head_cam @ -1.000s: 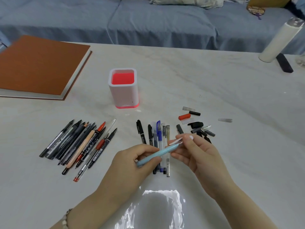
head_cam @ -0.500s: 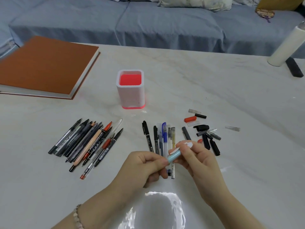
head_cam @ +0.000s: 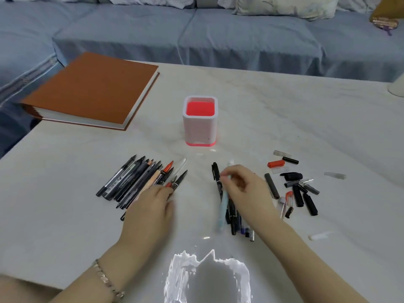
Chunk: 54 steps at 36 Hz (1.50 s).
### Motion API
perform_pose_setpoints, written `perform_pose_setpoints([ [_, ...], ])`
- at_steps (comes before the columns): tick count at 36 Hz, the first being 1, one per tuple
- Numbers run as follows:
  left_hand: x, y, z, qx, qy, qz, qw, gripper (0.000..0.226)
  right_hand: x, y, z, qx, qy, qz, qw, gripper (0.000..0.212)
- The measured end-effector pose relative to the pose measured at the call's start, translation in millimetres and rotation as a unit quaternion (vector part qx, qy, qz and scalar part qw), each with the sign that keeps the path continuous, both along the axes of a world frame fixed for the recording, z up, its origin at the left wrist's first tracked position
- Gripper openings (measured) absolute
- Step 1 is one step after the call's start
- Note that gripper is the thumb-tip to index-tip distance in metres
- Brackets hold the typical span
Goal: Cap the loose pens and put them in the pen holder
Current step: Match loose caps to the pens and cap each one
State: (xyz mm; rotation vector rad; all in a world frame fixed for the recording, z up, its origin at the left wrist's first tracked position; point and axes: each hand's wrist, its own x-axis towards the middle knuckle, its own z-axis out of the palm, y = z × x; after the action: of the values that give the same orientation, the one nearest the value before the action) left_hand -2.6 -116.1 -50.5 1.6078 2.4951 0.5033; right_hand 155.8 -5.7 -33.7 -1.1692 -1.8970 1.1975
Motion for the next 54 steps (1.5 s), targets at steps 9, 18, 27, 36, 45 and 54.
perform_pose_setpoints([
  [9, 0.3, 17.2, -7.5, -0.042, -0.001, -0.021, 0.999, 0.019, -18.8, -1.3, -37.0, 0.223, -0.315, 0.119, 0.915, 0.021],
  [18, 17.8, 33.2, 5.3, -0.018, -0.118, -0.003, 0.993, 0.019, 38.5, -4.5, -31.7, 0.165, -0.24, 0.049, 0.955, 0.026],
  [27, 52.2, 44.1, 27.7, 0.019, -0.45, 0.022, 0.893, 0.015, 119.2, 22.9, -20.1, 0.058, -0.345, -0.008, 0.937, 0.015],
  [36, 60.0, 44.3, 35.7, 0.026, -0.598, 0.093, 0.795, 0.008, 115.6, 18.4, -21.4, 0.033, -0.332, -0.033, 0.942, 0.022],
  [45, 58.2, 41.7, 38.3, 0.039, -0.602, 0.103, 0.791, 0.02, 107.4, 17.3, -15.3, -0.042, -0.33, -0.066, 0.941, 0.01],
  [54, 54.4, 41.6, 44.4, 0.111, -0.72, 0.176, 0.662, 0.009, 98.3, -1.6, 18.5, -0.104, -0.034, -0.1, 0.989, 0.021],
])
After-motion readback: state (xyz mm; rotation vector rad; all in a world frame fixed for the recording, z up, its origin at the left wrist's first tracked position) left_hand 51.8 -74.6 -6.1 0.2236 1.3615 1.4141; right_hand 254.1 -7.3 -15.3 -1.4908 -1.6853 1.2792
